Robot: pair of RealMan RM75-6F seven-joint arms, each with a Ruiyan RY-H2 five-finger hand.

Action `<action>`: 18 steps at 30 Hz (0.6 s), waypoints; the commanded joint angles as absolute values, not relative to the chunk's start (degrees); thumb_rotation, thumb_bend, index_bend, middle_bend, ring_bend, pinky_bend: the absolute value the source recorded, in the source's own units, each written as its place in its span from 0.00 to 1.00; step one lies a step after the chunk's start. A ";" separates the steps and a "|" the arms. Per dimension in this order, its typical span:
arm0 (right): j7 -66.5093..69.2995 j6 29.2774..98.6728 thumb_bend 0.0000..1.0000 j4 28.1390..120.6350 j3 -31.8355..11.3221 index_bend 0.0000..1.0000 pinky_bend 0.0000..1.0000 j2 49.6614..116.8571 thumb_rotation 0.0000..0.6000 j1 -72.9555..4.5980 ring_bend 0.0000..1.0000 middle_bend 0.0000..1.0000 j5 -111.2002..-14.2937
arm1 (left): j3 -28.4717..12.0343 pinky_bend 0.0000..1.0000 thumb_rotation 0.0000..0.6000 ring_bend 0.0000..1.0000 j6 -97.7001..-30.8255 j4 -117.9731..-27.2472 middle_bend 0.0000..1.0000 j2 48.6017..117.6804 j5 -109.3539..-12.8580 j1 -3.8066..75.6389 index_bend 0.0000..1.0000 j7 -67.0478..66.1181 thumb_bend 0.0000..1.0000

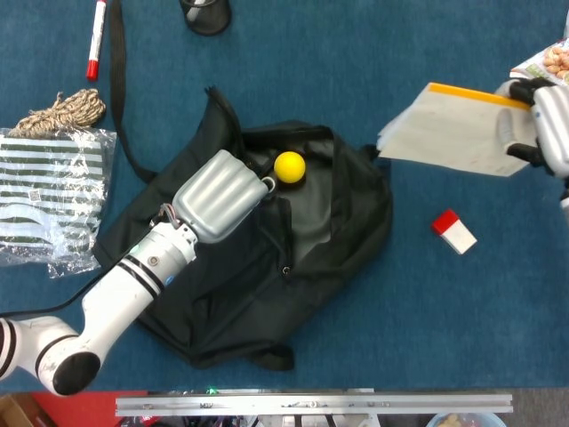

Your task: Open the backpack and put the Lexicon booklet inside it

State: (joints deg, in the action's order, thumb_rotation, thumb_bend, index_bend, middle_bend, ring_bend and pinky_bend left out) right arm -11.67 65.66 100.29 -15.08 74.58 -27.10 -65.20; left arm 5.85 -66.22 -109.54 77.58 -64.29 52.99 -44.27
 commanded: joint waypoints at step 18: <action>-3.38 56.94 0.52 104.86 -20.04 0.80 0.60 80.18 1.00 -33.22 0.46 0.59 -50.24 | 4.54 0.59 1.00 0.52 -67.05 -113.67 0.50 77.13 -65.08 48.92 0.53 -49.23 0.47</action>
State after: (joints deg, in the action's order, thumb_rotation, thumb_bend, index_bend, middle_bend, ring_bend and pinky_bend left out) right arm -4.73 58.54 103.56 -18.98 79.86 -32.26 -52.85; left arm 4.61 -66.93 -113.44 77.12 -64.98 49.10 -48.97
